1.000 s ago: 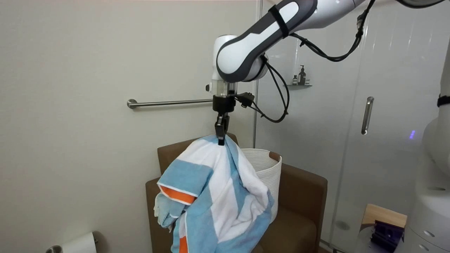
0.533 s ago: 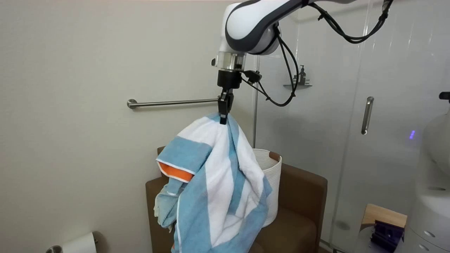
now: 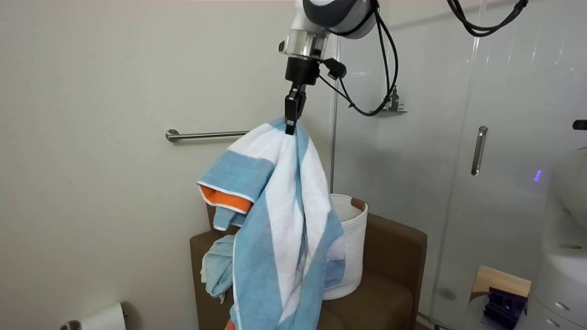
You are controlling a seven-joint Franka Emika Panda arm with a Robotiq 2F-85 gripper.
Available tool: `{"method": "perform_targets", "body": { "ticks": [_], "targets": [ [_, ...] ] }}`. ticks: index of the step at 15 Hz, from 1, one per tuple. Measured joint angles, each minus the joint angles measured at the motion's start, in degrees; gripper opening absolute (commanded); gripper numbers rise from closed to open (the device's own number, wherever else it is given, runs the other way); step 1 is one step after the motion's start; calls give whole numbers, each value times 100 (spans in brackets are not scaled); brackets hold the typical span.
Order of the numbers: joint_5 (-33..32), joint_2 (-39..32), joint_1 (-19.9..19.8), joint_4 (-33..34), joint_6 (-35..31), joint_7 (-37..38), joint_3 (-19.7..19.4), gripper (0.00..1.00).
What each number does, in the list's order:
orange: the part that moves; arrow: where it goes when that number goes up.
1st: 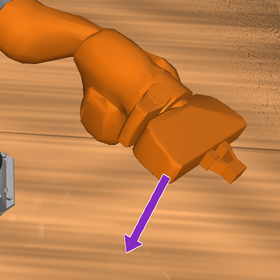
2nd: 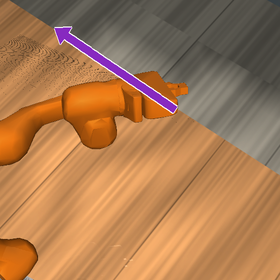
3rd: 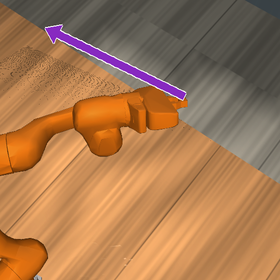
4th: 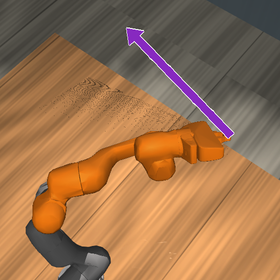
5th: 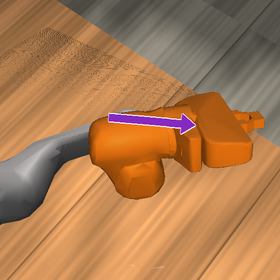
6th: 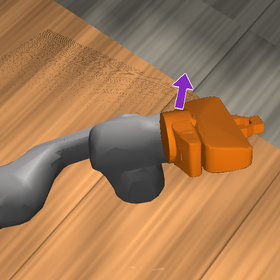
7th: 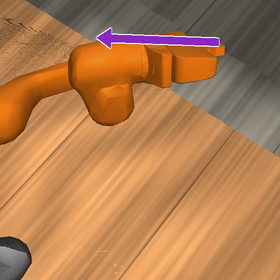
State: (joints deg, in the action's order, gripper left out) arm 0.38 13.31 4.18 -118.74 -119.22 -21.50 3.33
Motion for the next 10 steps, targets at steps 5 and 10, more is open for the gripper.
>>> {"method": "perform_targets", "body": {
  "ticks": [5,10],
  "targets": [
    [98,1,85,360,44,4,-7,5],
    [341,128,127,743,174,4,-68,5]
  ]
}}
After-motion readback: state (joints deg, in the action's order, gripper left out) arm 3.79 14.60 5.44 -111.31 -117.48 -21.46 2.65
